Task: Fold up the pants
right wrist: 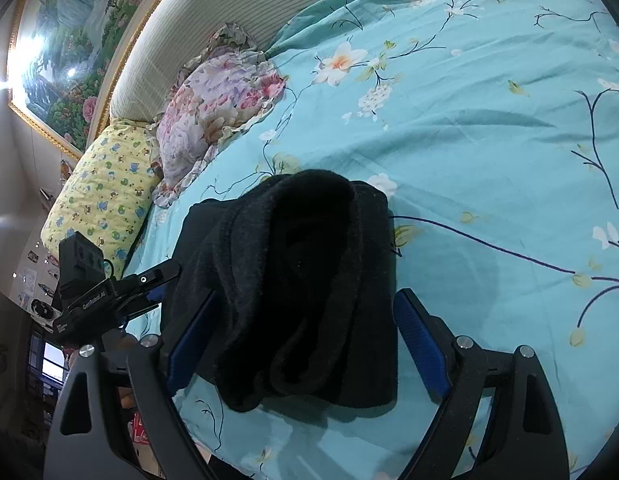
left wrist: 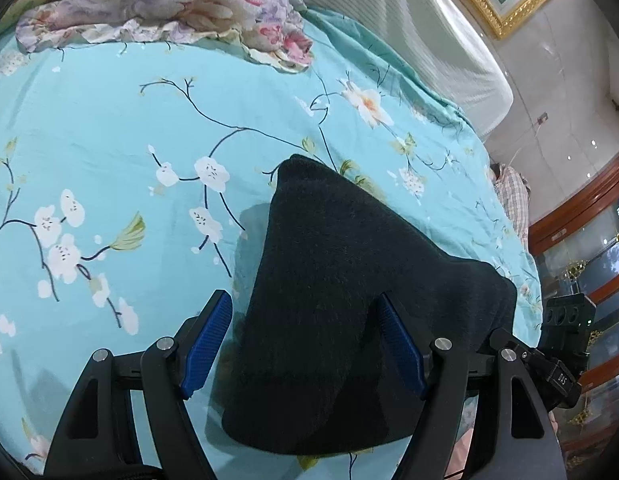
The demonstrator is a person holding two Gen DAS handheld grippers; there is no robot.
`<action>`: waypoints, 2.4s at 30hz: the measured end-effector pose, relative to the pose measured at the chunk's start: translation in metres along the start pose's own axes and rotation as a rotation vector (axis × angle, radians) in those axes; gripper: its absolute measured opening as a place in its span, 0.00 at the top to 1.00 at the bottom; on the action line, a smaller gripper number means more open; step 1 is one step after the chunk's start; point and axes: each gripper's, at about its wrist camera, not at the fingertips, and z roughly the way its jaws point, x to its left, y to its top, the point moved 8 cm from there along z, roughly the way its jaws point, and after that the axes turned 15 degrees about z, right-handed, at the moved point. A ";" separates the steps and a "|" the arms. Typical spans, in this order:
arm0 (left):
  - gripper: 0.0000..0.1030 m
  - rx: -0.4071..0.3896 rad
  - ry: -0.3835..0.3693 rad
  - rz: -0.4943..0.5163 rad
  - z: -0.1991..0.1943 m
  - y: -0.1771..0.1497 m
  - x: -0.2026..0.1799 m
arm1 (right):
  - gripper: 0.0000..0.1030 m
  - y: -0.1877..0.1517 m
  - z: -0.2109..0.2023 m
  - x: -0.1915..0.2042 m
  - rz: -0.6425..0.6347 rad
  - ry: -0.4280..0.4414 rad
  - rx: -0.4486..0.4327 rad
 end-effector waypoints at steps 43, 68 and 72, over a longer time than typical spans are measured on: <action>0.67 -0.175 0.071 0.002 -0.072 0.023 0.002 | 0.54 0.016 0.019 0.063 -0.109 0.114 0.042; 0.67 -0.259 0.283 -0.130 -0.105 0.060 0.134 | 0.54 0.056 0.155 0.187 -0.344 0.143 0.141; 0.67 -0.250 0.288 -0.154 -0.099 0.058 0.148 | 0.54 0.058 0.170 0.192 -0.359 0.132 0.158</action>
